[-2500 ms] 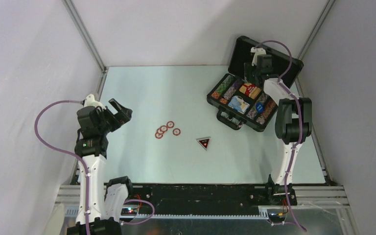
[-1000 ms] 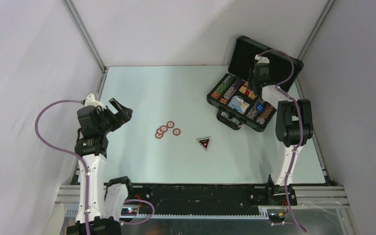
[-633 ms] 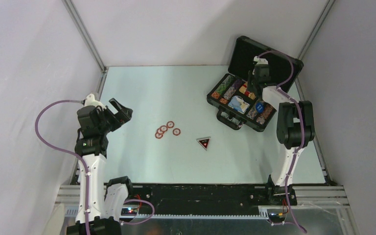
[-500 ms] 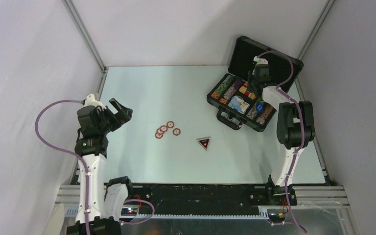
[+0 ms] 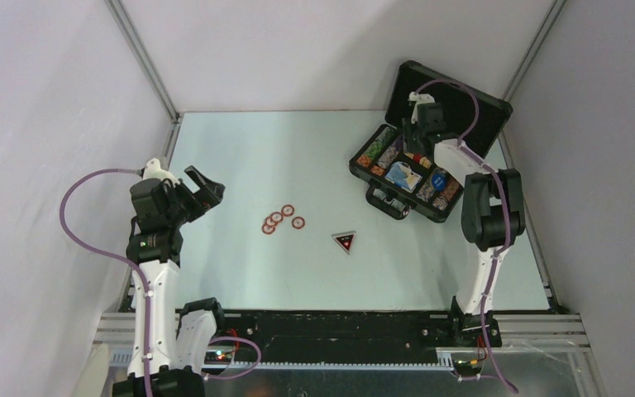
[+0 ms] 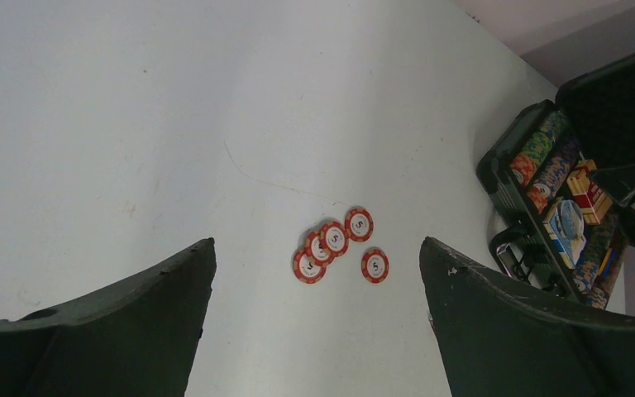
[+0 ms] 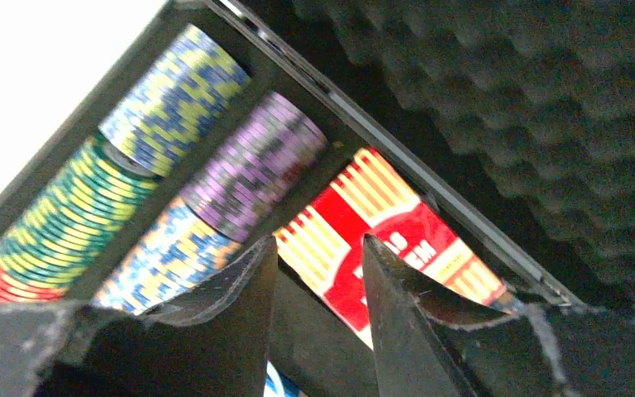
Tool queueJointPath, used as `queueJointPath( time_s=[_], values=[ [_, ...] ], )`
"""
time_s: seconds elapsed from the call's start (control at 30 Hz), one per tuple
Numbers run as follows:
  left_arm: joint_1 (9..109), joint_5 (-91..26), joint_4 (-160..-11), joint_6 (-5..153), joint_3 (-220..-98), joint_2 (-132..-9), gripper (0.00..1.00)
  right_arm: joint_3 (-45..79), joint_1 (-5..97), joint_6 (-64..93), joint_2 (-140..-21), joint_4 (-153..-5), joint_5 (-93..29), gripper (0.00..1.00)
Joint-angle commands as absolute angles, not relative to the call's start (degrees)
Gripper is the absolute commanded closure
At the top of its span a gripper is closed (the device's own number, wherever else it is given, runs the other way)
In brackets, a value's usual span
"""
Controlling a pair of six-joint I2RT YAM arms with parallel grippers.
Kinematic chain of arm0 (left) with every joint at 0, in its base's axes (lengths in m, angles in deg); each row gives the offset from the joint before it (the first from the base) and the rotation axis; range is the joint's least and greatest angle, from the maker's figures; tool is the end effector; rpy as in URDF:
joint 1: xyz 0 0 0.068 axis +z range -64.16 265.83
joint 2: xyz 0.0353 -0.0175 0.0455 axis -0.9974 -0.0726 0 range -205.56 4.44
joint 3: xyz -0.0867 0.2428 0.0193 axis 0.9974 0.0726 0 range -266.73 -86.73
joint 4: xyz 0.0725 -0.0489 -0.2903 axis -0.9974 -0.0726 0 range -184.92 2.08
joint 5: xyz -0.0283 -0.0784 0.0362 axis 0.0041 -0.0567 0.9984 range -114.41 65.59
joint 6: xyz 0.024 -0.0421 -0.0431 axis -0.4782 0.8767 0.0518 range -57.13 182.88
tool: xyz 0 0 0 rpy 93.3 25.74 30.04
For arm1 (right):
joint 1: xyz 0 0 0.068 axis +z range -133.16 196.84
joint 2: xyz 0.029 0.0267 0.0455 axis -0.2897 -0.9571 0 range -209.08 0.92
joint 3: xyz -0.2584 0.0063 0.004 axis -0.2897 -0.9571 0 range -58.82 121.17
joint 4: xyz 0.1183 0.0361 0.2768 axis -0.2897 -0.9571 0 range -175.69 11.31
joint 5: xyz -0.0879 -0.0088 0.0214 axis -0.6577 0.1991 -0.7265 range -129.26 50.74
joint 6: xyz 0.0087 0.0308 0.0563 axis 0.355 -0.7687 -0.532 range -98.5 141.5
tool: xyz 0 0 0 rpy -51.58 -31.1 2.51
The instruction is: Pack up texas hold em set
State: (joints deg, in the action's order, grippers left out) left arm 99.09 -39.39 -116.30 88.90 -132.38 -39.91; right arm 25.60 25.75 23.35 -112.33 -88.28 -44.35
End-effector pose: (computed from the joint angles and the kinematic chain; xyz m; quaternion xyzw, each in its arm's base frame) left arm 0.2355 0.0419 0.2982 -0.2202 0.8194 -0.1681 0.5018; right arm 0.4927 0.0728 0.1784 -0.0651 0.8973 -0.0131 0.4363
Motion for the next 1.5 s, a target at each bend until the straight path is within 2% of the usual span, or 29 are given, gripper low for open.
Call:
queueJointPath(
  time_s=[0.0,0.3,0.8,1.07,1.47],
  values=[
    [99.29,-40.53,-114.59,89.32,-131.81,-39.45,0.03,33.87,27.72,27.56,-115.37,-92.3,-46.54,0.53],
    [99.28,-40.67,-114.62,89.25,-131.83,-39.46,0.03,41.5,27.85,30.08,-120.51,-96.7,-51.78,0.55],
    [99.31,-40.86,-114.45,89.42,-131.82,-39.98,0.03,40.23,27.95,32.19,-123.24,-98.48,-53.79,0.56],
    [99.34,-41.13,-114.37,89.52,-131.86,-40.07,0.03,35.68,28.05,33.29,-121.02,-97.97,-54.92,0.65],
    [99.35,-41.14,-114.31,89.51,-131.8,-39.95,0.03,29.83,28.09,31.8,-117.13,-99.03,-52.06,0.72]
  ],
)
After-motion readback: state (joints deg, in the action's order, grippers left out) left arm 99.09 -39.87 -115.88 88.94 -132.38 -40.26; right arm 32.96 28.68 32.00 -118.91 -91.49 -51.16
